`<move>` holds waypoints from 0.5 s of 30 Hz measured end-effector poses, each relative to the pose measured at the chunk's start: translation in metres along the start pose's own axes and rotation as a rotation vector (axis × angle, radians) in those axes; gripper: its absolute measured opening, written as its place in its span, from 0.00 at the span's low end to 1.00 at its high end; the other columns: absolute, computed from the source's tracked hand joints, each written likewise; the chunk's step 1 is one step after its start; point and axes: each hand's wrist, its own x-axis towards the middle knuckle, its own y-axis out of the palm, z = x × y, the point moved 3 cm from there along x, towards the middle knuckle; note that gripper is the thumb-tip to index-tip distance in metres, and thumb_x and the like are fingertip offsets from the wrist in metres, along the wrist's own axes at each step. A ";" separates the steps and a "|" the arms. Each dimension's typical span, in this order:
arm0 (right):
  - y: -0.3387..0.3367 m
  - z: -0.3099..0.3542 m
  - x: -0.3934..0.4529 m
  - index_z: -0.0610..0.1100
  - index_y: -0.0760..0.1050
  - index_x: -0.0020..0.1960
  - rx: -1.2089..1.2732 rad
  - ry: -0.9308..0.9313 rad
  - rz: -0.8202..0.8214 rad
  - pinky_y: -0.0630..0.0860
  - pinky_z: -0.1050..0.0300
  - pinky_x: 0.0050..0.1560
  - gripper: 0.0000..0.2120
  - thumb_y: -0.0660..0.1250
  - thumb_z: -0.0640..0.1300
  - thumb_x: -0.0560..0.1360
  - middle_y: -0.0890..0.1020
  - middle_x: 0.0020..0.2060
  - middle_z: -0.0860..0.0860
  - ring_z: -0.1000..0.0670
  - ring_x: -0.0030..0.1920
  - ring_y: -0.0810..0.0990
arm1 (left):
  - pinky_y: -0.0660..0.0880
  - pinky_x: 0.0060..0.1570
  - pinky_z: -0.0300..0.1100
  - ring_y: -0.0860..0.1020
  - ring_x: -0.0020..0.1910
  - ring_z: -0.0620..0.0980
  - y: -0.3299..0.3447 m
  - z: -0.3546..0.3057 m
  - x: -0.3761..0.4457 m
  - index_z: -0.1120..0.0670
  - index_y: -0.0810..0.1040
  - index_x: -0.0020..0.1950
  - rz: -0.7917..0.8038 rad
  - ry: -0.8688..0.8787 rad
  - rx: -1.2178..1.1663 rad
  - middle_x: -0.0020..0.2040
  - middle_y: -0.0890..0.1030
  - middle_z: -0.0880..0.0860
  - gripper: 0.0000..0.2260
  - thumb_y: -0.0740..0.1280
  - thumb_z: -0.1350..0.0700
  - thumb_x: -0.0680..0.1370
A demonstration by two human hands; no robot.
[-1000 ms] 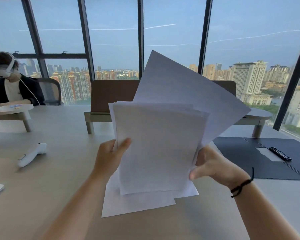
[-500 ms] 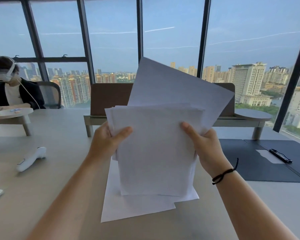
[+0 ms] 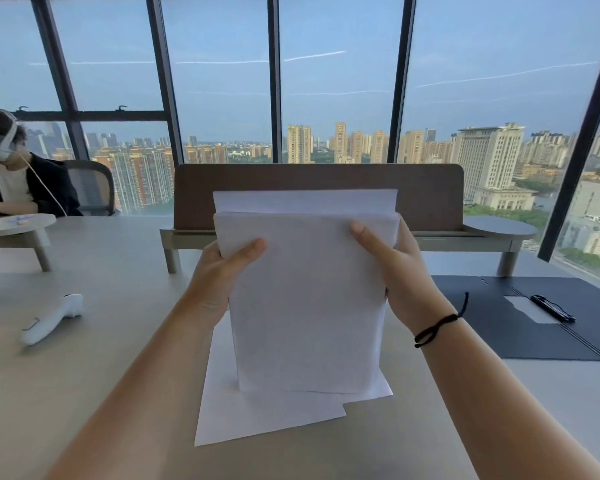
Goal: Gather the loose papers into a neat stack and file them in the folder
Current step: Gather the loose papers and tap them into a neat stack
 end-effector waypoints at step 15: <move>-0.032 -0.088 -0.043 0.42 0.83 0.60 -0.032 0.257 -0.008 0.82 0.47 0.54 0.22 0.79 0.51 0.69 0.87 0.55 0.44 0.42 0.56 0.86 | 0.80 0.54 0.48 0.85 0.54 0.56 -0.012 0.068 -0.032 0.55 0.86 0.53 -0.011 -0.141 0.023 0.53 0.87 0.56 0.20 0.77 0.46 0.65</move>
